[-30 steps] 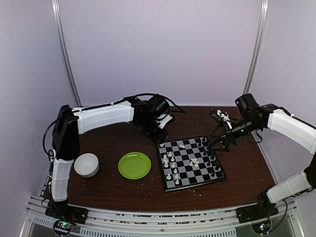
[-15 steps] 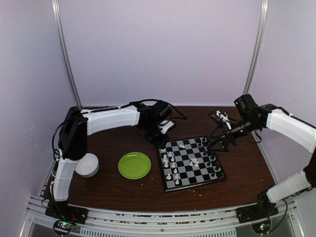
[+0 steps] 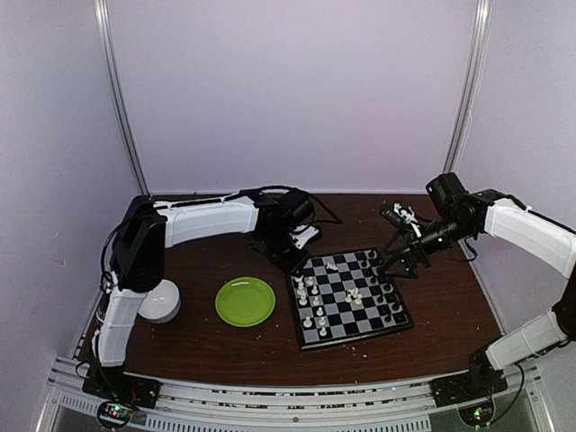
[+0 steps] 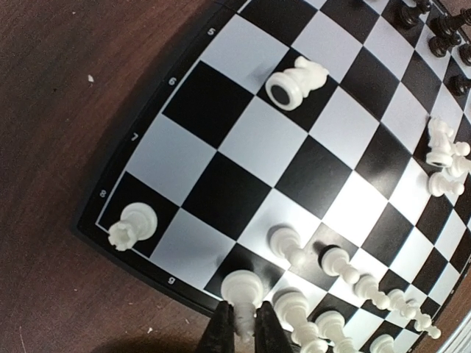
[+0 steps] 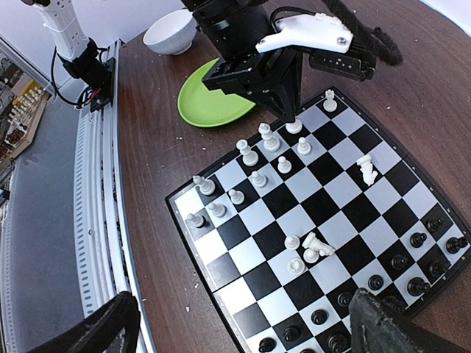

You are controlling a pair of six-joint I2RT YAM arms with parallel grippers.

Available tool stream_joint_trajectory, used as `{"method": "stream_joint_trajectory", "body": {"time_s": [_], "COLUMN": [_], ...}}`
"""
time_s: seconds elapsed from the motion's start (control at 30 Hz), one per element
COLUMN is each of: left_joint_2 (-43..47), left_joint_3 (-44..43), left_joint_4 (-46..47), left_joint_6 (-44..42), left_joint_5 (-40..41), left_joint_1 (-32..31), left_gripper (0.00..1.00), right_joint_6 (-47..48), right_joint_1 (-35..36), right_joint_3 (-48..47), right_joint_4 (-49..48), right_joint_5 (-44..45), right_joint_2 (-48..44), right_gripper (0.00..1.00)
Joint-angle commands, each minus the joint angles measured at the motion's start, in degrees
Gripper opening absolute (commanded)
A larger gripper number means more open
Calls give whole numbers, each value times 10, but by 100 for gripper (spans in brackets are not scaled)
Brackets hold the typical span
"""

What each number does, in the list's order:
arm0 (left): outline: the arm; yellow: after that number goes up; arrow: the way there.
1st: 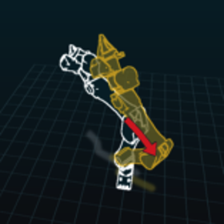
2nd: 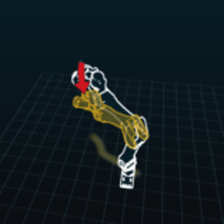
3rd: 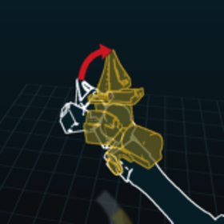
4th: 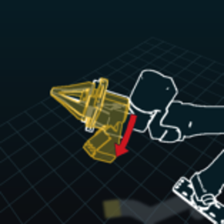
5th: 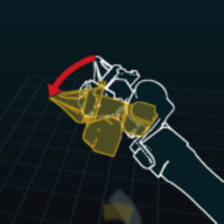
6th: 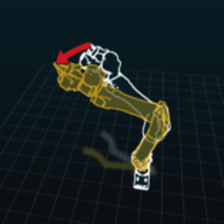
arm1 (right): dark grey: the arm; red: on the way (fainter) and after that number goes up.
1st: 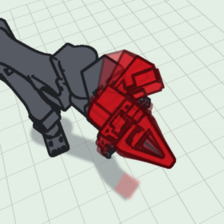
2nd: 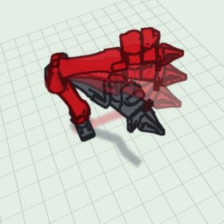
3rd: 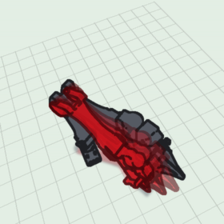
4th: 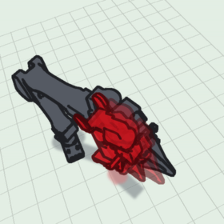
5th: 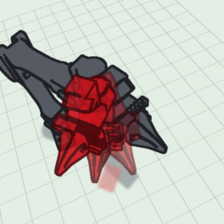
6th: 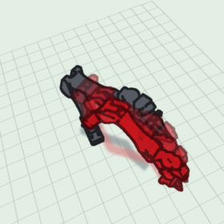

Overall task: Set up the chess pieces on the board
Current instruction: Place the bishop on c1.

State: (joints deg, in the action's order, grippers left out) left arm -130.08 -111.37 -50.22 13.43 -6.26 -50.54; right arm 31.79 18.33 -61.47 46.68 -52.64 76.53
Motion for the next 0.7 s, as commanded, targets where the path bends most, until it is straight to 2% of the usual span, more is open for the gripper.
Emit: {"method": "stream_joint_trajectory", "body": {"time_s": [0.0, 0.37, 0.47, 0.57, 0.67], "left_joint_2": [-16, -24, -24, -21, -15], "left_joint_3": [-15, -14, -13, -12, -12], "left_joint_4": [4, 3, 3, 3, 3], "left_joint_6": [4, 4, 5, 7, 8], "left_joint_5": [-13, -15, -14, -17, -14], "left_joint_1": [-5, -6, -6, -6, -6], "left_gripper": [7, 8, 13, 26, 29], "right_joint_6": [10, 14, 14, 15, 15], "right_joint_1": [-3, -3, -3, -2, -3], "right_joint_3": [-12, -13, -14, -15, -15], "right_joint_4": [9, 13, 15, 16, 17], "right_joint_5": [-4, -6, -7, -7, -9], "right_joint_2": [5, 11, 12, 12, 13], "right_gripper": [100, 99, 100, 100, 100]}}
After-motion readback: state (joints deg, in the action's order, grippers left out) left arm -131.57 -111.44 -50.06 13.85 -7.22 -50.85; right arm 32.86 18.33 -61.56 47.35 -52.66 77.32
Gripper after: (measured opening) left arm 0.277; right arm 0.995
